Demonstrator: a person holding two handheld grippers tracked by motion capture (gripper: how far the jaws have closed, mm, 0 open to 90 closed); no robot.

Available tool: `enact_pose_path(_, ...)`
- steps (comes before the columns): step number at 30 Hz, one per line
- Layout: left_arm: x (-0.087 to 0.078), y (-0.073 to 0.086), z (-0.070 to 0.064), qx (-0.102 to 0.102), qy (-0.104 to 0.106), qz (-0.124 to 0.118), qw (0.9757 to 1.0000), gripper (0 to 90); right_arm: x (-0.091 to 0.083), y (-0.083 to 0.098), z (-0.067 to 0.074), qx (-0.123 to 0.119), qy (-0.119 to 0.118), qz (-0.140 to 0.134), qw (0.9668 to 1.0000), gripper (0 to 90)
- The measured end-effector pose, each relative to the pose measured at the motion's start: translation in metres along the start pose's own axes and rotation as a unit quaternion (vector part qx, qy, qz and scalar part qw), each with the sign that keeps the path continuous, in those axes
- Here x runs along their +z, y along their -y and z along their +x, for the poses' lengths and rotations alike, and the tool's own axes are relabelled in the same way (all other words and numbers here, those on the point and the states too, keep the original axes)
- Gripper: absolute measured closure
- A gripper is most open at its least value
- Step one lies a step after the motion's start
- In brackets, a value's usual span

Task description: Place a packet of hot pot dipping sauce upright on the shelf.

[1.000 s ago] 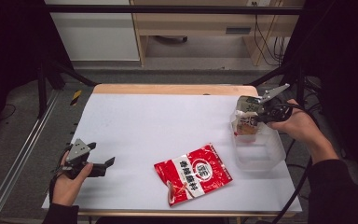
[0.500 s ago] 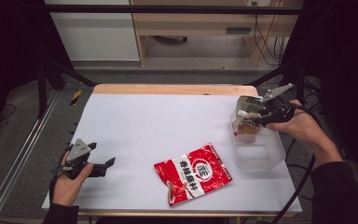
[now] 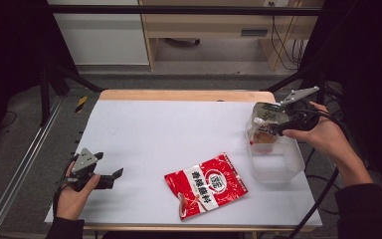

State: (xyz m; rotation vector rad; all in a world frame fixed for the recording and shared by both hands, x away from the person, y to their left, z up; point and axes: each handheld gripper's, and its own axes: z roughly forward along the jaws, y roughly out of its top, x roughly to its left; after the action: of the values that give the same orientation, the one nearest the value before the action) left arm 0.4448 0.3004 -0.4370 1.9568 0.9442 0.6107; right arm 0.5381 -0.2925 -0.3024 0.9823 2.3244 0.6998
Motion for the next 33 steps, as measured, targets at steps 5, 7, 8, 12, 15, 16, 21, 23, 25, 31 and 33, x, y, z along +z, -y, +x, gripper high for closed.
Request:
enact_pose_path(5,0.0,0.0,-0.001,0.0,0.001,0.0,1.0,6.1,-0.016,-0.005,0.017,-0.003,0.012,-0.016,0.9998,17.3)
enact_pose_path(7,0.0,0.0,-0.001,0.0,0.001,0.0,1.0,6.2,-0.022,-0.006,0.025,-0.013,0.014,-0.025,0.9995,15.3)
enact_pose_path(8,0.0,0.0,-0.001,0.0,0.002,0.0,1.0,6.1,-0.025,-0.006,0.03,-0.018,0.015,-0.032,0.9992,14.9)
enact_pose_path(12,0.001,-0.001,-0.003,0.001,0.005,-0.001,1.0,6.1,-0.037,-0.007,0.051,-0.037,0.02,-0.045,0.9981,12.9)
enact_pose_path(15,0.001,-0.001,-0.004,0.001,0.006,-0.002,1.0,6.1,-0.045,-0.007,0.068,-0.05,0.027,-0.053,0.997,12.5)
enact_pose_path(16,0.001,-0.001,-0.005,0.001,0.006,-0.002,1.0,6.1,-0.048,-0.006,0.073,-0.053,0.026,-0.06,0.9965,12.9)
enact_pose_path(21,0.002,-0.002,-0.007,0.004,0.008,-0.002,1.0,6.1,-0.057,0.0,0.097,-0.052,0.03,-0.078,0.9951,14.6)
enact_pose_path(23,0.003,-0.003,-0.009,0.005,0.009,-0.003,0.9999,6.2,-0.056,0.002,0.104,-0.048,0.032,-0.082,0.995,14.7)
enact_pose_path(25,0.004,-0.004,-0.01,0.007,0.01,-0.002,0.9999,6.0,-0.054,0.003,0.111,-0.041,0.024,-0.088,0.9949,14.7)
enact_pose_path(31,0.005,-0.005,-0.015,0.015,0.015,0.002,0.9998,6.0,-0.042,0.01,0.134,-0.041,0.014,-0.099,0.9942,16.7)
enact_pose_path(33,0.006,-0.006,-0.017,0.015,0.018,0.003,0.9997,5.9,-0.038,0.013,0.142,-0.044,0.014,-0.099,0.994,16.4)
